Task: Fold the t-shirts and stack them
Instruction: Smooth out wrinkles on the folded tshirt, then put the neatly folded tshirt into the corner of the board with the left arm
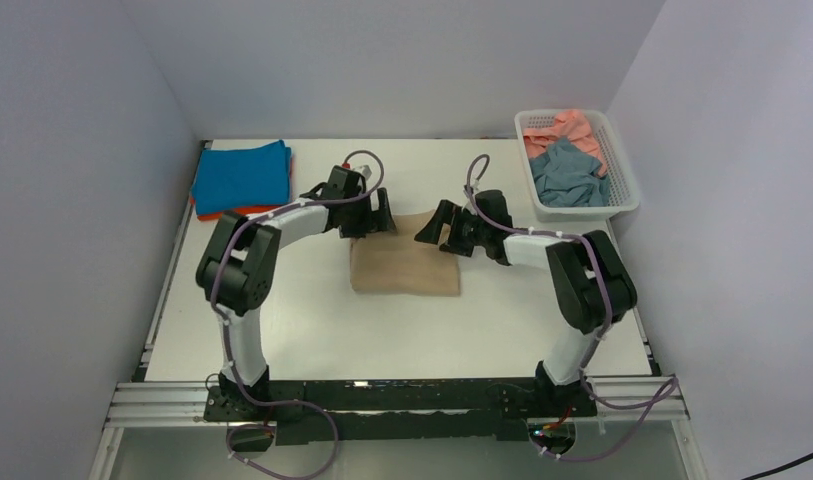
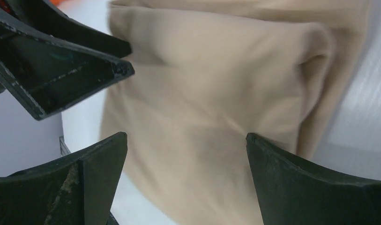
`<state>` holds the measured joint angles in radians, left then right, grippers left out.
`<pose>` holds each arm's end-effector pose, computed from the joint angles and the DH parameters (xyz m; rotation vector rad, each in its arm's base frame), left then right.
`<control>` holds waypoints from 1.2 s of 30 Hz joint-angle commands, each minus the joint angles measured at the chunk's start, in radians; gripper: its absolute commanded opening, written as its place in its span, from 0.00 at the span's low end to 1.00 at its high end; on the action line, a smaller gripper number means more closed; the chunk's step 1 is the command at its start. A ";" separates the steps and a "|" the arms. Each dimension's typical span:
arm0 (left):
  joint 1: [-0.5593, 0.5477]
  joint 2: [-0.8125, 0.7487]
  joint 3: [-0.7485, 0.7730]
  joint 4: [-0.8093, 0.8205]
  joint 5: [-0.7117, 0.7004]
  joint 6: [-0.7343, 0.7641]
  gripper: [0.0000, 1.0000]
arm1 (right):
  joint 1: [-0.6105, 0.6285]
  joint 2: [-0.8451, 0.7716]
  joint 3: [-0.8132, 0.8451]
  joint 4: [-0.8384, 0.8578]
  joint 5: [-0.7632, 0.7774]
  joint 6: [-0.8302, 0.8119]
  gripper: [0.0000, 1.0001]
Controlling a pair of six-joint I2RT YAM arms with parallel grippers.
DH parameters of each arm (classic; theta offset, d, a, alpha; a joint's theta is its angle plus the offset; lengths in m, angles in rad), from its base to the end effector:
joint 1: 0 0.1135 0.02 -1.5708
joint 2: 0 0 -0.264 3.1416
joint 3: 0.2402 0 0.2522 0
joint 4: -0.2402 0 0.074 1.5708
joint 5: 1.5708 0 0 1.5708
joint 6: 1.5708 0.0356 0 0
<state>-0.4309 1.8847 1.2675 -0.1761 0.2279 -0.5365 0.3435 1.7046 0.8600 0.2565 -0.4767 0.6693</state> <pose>0.3712 -0.1795 0.1943 -0.0147 2.4622 -0.7177 0.3246 0.1335 0.1732 0.0771 2.2922 1.0735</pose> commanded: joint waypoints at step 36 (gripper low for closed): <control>0.003 -0.063 -0.156 -0.141 -0.105 -0.087 0.93 | -0.104 -0.776 -0.257 -0.420 0.699 -0.146 1.00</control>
<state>-0.3882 1.7824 1.0866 -0.3153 0.1158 -0.5732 0.2504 0.9398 0.6170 -0.1356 0.1364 0.5594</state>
